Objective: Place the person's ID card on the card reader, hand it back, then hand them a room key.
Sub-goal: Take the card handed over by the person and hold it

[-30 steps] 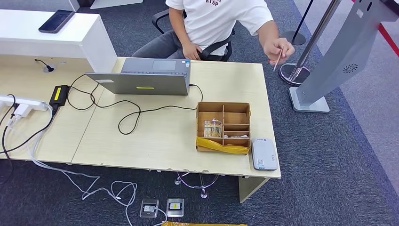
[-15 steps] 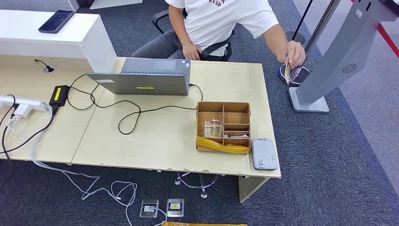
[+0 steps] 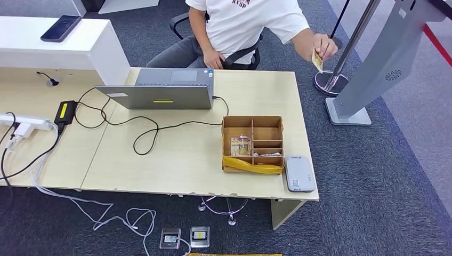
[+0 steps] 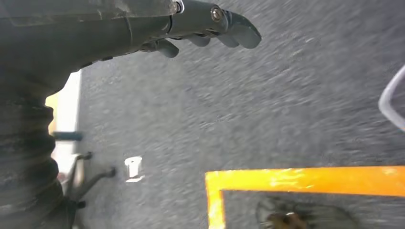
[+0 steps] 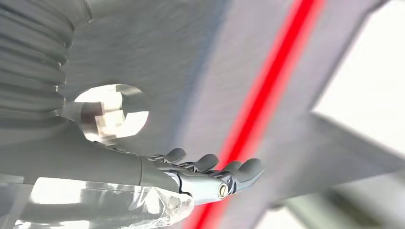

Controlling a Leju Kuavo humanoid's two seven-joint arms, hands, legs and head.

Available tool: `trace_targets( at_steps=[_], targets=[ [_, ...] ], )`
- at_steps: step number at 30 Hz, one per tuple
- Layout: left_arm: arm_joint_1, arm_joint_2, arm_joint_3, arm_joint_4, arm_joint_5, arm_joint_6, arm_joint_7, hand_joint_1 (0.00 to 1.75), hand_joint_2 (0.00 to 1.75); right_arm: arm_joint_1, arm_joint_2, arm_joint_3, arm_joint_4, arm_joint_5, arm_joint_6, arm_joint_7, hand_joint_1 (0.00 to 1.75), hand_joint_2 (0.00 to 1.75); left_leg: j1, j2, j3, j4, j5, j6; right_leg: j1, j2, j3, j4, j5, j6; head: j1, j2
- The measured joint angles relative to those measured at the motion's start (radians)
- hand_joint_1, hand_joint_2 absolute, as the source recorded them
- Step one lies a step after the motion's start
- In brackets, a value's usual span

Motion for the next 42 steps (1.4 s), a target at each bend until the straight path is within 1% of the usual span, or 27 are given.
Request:
trace_targets(
  at_steps=[2,5,7,10,13,16,19,22,25,27,30,33,37,40,42],
  targets=[
    [0.002,-0.002,0.000,0.000,-0.005,0.000,-0.006,0.00,1.75,-0.014,-0.052,0.060,-0.119,0.046,0.000,0.066,0.00,1.75,0.000,-0.007,-0.002,0.000,0.003,0.001,0.000,-0.006,-0.001,0.000,0.000,0.000,0.000,0.000],
    [0.005,-0.006,0.000,0.000,-0.014,0.003,-0.017,0.00,1.75,-0.063,-0.156,0.132,-0.256,0.113,0.013,0.184,0.00,1.75,0.000,-0.017,-0.007,0.001,0.005,0.001,0.000,-0.017,-0.002,0.000,0.000,0.000,0.001,0.000],
    [0.005,-0.008,0.000,0.000,-0.020,0.006,-0.024,0.00,1.75,-0.109,-0.213,0.199,-0.333,0.155,0.038,0.219,0.00,1.75,0.000,-0.019,-0.009,0.001,0.006,0.001,0.000,-0.018,-0.002,0.000,-0.001,0.000,0.000,0.000],
    [0.005,-0.012,0.000,0.000,-0.034,0.011,-0.032,0.00,1.75,-0.190,-0.283,0.299,-0.414,0.219,0.109,0.229,0.00,1.75,0.001,-0.020,-0.010,0.001,0.006,0.000,0.001,-0.020,-0.003,0.000,-0.001,0.000,0.001,0.000],
    [0.006,-0.016,-0.002,0.000,-0.051,0.014,-0.035,0.00,1.75,-0.281,-0.337,0.418,-0.478,0.280,0.220,0.230,0.00,1.75,0.002,-0.021,-0.011,0.000,0.007,-0.001,0.002,-0.021,-0.003,0.001,-0.001,0.000,0.001,0.000],
    [0.006,-0.019,-0.002,0.000,-0.064,0.014,-0.035,0.00,1.75,-0.407,-0.368,0.564,-0.521,0.332,0.334,0.215,0.00,1.75,0.002,-0.021,-0.012,0.000,0.007,-0.001,0.002,-0.021,-0.004,0.001,-0.001,0.000,0.001,0.000],
    [0.005,-0.020,-0.003,0.000,-0.074,0.014,-0.035,0.00,1.75,-0.548,-0.379,0.731,-0.532,0.369,0.435,0.188,0.00,1.75,0.004,-0.023,-0.010,0.000,0.008,-0.002,0.003,-0.021,-0.004,0.001,-0.001,0.000,0.001,0.000],
    [0.005,-0.021,-0.003,0.000,-0.078,0.014,-0.035,0.00,1.75,-0.636,-0.380,0.871,-0.533,0.382,0.457,0.186,0.00,1.75,0.004,-0.027,-0.010,0.001,0.009,-0.003,0.004,-0.025,-0.004,0.001,-0.001,0.000,0.001,0.000],
    [0.007,-0.021,-0.003,0.000,-0.082,0.014,-0.035,0.00,1.75,-0.678,-0.382,0.957,-0.534,0.379,0.467,0.182,0.00,1.75,0.005,-0.029,-0.011,0.001,0.009,-0.003,0.004,-0.025,-0.004,0.001,-0.001,0.000,0.001,0.000],
    [0.007,-0.021,-0.003,0.000,-0.089,0.013,-0.035,0.00,1.75,-0.714,-0.379,1.014,-0.534,0.375,0.501,0.164,0.00,1.75,0.005,-0.028,-0.012,0.001,0.009,-0.004,0.005,-0.025,-0.005,0.001,-0.001,0.000,0.001,0.000],
    [0.005,-0.021,-0.004,0.000,-0.099,0.013,-0.035,0.00,1.75,-0.791,-0.354,1.153,-0.525,0.375,0.553,0.132,0.00,1.75,0.007,-0.025,-0.012,0.000,0.008,-0.005,0.007,-0.022,-0.005,0.001,-0.001,-0.001,0.001,0.000],
    [0.003,-0.023,-0.004,0.000,-0.097,0.014,-0.035,0.00,1.75,-0.838,-0.294,1.285,-0.491,0.370,0.569,0.091,0.00,1.75,0.009,-0.027,-0.013,0.000,0.009,-0.006,0.009,-0.024,-0.004,0.001,-0.001,-0.001,0.001,0.000],
    [0.002,-0.023,-0.003,0.000,-0.082,0.015,-0.035,0.00,1.75,-0.885,-0.168,1.452,-0.394,0.341,0.533,0.026,0.00,1.75,0.012,-0.028,-0.013,0.000,0.011,-0.009,0.011,-0.024,-0.005,0.001,0.000,-0.003,0.001,0.000],
    [0.002,-0.023,-0.002,0.000,-0.075,0.015,-0.035,0.00,1.75,-0.903,-0.088,1.551,-0.319,0.312,0.506,0.002,0.00,1.75,0.013,-0.030,-0.013,0.001,0.011,-0.010,0.012,-0.026,-0.005,0.001,0.000,-0.003,0.001,0.000],
    [0.003,-0.023,-0.002,0.000,-0.070,0.015,-0.034,0.00,1.75,-0.914,-0.047,1.603,-0.275,0.299,0.497,-0.004,0.00,1.75,0.013,-0.030,-0.013,0.001,0.011,-0.010,0.012,-0.026,-0.006,0.001,0.000,-0.003,0.001,0.000]
  ],
)
